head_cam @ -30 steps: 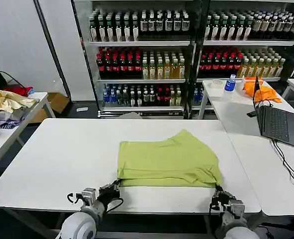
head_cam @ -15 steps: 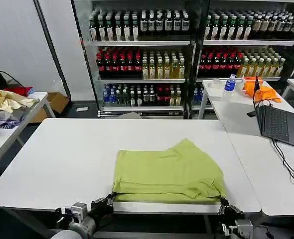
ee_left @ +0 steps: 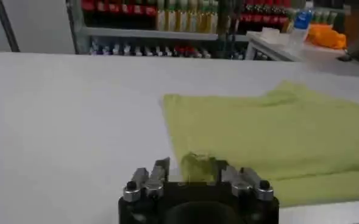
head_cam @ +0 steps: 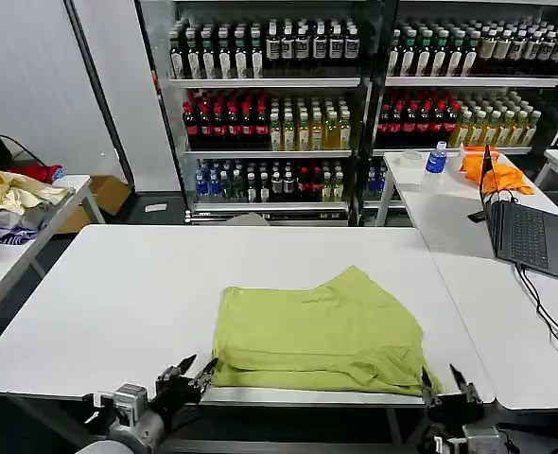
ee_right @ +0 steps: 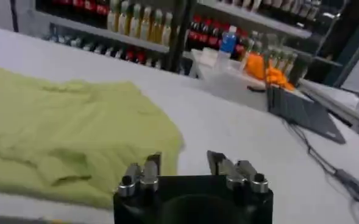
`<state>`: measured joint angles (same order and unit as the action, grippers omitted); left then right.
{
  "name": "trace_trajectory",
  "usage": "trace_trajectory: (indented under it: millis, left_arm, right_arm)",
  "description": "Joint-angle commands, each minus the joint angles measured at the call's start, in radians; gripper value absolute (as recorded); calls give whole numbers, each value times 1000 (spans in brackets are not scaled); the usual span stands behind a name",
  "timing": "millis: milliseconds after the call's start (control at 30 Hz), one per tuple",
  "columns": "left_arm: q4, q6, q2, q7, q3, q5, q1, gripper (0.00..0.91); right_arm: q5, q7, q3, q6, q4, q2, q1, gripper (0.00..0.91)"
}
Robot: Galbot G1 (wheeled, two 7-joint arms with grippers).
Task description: Fold and organize the clothes.
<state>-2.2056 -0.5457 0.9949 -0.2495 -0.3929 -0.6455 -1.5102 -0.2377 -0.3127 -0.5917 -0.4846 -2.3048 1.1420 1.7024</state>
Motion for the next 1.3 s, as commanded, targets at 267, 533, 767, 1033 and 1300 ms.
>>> trace_trajectory:
  millis: [267, 533, 767, 1033, 1300]
  left_arm:
    - [211, 7, -23, -9, 76, -45, 323, 907]
    - [467, 4, 33, -20, 257, -52, 596, 907]
    - [593, 3, 59, 10, 337, -49, 704, 907]
    - [690, -2, 97, 15, 396, -49, 794, 907]
    - [739, 2, 112, 17, 402, -50, 821, 907]
  right_arm:
    - [-173, -41, 156, -9, 329, -57, -528, 907]
    - [-274, -72, 336, -38, 710, 25, -913, 907]
    - [-297, -76, 389, -76, 925, 103, -1053, 907]
    - [-315, -73, 437, -81, 1100, 176, -1190, 907]
    - [-316, -69, 461, -80, 1182, 227, -1230, 907]
